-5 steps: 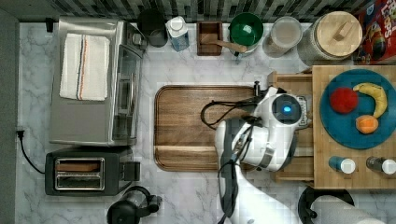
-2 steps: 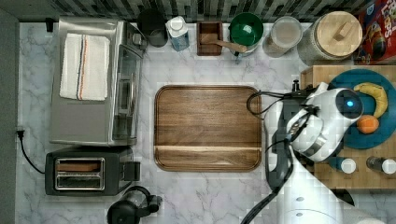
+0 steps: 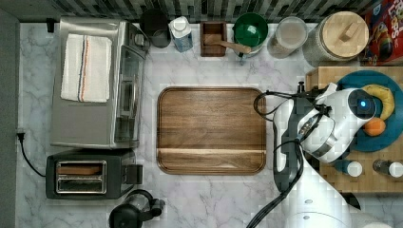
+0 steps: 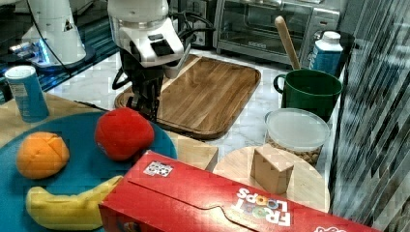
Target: Close the drawer.
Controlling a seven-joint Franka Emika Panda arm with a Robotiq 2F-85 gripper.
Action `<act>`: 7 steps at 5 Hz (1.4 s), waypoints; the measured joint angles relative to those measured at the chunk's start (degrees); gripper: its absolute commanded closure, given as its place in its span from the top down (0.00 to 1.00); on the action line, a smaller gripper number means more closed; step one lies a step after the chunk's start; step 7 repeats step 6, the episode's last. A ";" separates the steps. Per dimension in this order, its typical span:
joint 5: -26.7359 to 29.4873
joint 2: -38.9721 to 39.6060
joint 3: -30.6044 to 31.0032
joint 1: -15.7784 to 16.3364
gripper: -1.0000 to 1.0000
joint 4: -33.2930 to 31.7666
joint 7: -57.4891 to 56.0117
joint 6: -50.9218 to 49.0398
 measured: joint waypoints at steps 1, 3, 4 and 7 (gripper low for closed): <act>-0.02 -0.87 -1.13 1.38 0.00 -1.62 0.17 2.29; 0.06 -1.71 -1.99 2.25 0.00 -2.85 0.17 3.78; -0.12 -1.71 -1.98 2.28 0.00 -2.85 0.17 3.78; -0.12 -1.72 -2.43 2.74 0.00 -2.85 0.11 3.66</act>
